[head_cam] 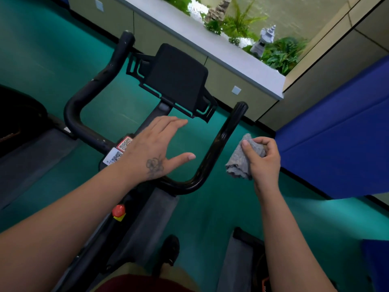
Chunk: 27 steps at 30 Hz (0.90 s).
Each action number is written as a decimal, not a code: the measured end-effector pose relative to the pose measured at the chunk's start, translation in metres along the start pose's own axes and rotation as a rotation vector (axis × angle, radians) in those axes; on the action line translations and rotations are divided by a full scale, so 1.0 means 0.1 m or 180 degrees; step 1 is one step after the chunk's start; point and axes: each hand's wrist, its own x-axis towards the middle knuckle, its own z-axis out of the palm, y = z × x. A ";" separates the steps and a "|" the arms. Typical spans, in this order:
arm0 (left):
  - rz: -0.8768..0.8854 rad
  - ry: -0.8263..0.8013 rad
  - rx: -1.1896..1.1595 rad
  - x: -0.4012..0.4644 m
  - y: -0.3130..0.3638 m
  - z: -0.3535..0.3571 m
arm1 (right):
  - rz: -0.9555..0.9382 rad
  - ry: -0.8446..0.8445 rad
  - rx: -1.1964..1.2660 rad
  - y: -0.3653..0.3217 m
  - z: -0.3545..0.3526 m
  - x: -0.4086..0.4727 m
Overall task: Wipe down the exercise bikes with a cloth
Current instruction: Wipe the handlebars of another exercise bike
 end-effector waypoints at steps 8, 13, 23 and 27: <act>-0.0024 -0.0142 -0.0155 0.45 0.52 0.21 | -0.0021 -0.0261 0.0664 -0.01 0.06 0.48; 0.0082 0.0093 0.0357 0.77 0.66 0.27 | -0.0237 -0.0419 0.0833 0.06 0.06 0.72; -0.0762 0.0032 0.0991 1.07 0.53 0.14 | -0.0388 -0.0800 0.0815 0.28 0.10 1.01; -0.1023 -0.0051 0.0778 1.07 0.64 0.21 | -0.0373 -0.0826 0.0657 0.36 0.07 1.06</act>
